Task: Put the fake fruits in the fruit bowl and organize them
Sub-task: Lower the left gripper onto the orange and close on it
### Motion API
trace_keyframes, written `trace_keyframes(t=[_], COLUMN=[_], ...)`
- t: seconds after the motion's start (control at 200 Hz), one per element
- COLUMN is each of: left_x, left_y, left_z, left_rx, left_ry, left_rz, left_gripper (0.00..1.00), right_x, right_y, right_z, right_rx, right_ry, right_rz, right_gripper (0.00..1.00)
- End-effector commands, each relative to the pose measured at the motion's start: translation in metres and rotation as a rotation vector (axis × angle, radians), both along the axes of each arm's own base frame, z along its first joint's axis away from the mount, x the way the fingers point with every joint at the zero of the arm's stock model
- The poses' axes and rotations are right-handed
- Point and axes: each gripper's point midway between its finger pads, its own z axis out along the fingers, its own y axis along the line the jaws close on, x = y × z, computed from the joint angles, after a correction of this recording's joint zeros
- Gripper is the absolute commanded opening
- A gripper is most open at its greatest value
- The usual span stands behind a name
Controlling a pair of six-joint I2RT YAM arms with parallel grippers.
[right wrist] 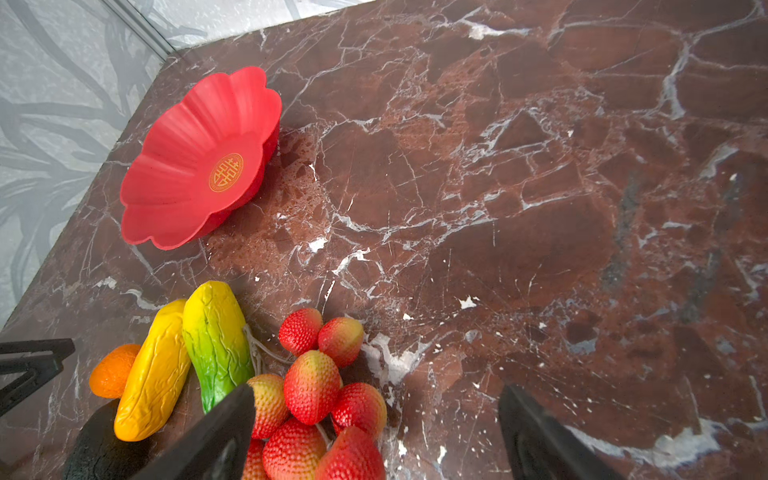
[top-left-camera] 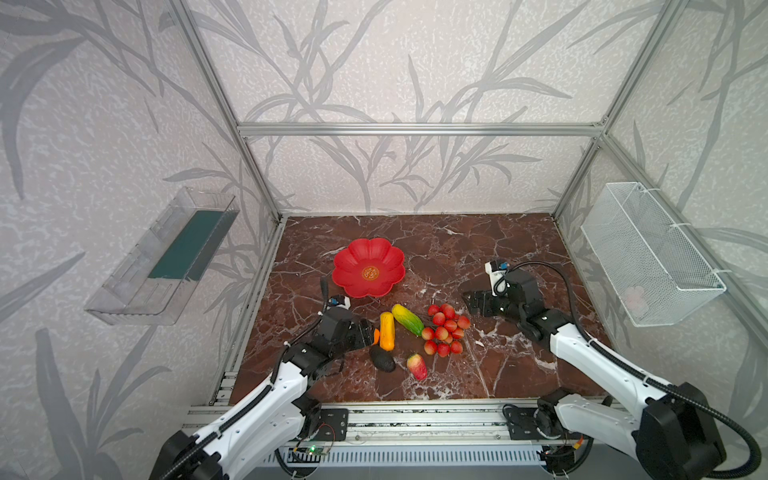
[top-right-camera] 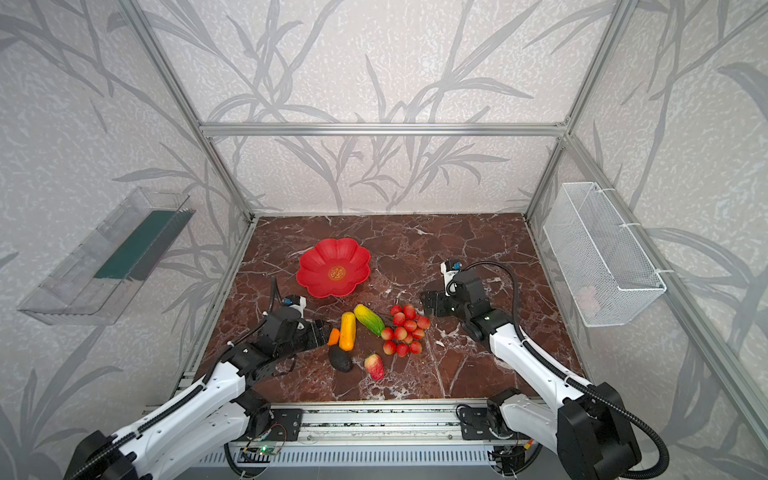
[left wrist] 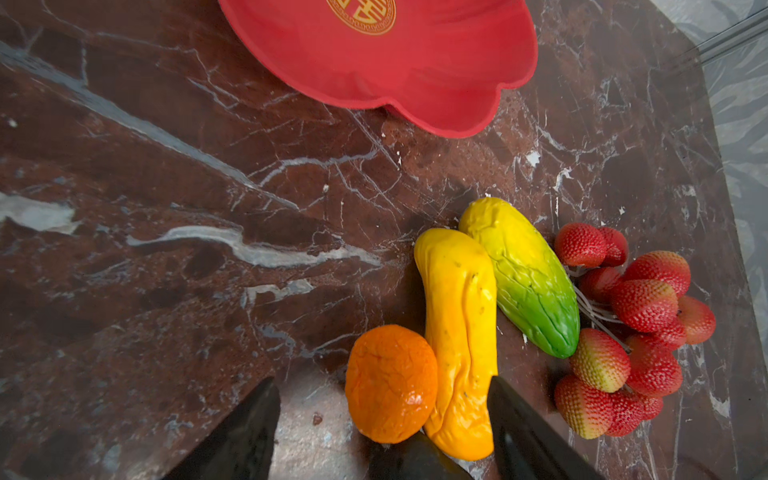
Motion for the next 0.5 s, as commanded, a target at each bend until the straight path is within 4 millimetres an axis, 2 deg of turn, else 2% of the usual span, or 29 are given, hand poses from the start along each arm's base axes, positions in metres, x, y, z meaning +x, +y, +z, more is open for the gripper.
trace_keyframes(t=[0.0, 0.215, 0.495], left_x=[0.002, 0.004, 0.006], left_y=[-0.002, -0.011, -0.008], left_z=[-0.008, -0.017, -0.032], left_rx=[-0.004, -0.003, 0.035], left_ry=[0.008, 0.014, 0.05], left_rz=[0.034, 0.033, 0.062], left_gripper=[0.79, 0.77, 0.71], right_x=[-0.008, -0.01, -0.011], right_y=[0.001, -0.001, -0.001], right_z=[-0.004, -0.005, -0.007], right_rx=[0.014, 0.02, 0.015], right_ry=[0.014, 0.009, 0.006], right_rz=[0.005, 0.002, 0.002], right_gripper=[0.92, 0.92, 0.92])
